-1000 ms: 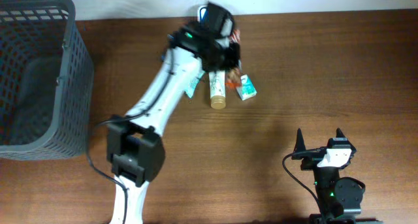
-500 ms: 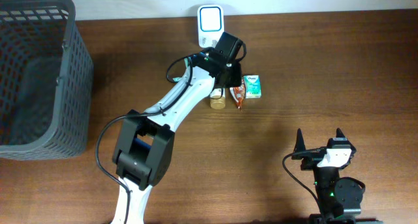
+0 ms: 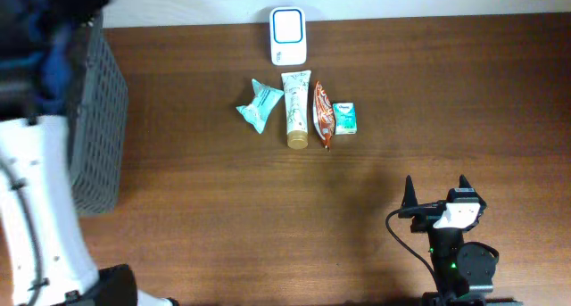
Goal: Scan the item barcode
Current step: 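Place the orange snack bar between the tube and tissue pack, retract left arm, then reach the right gripper to the green tissue pack and grasp it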
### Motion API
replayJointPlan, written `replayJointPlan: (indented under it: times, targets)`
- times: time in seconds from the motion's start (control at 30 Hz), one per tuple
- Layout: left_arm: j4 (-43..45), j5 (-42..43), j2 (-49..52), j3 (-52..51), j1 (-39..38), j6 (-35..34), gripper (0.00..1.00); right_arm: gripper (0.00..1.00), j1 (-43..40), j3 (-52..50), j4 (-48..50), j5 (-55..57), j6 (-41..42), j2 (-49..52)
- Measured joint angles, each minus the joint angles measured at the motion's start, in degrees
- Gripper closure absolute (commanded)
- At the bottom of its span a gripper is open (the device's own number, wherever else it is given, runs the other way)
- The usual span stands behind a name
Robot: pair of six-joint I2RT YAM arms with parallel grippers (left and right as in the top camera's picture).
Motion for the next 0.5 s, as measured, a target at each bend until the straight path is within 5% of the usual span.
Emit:
replayJointPlan:
  times: [0.17,0.5]
  targets:
    - [-11.3,-1.0,0.2,-0.2,12.5,0.0,0.01,0.01,0.0,0.0,0.0,0.0,0.0,0.0]
    - [-20.0,-7.9,0.2,-0.2,16.4,0.0,0.01,0.01,0.0,-0.2,3.7,-1.4,1.2,0.0]
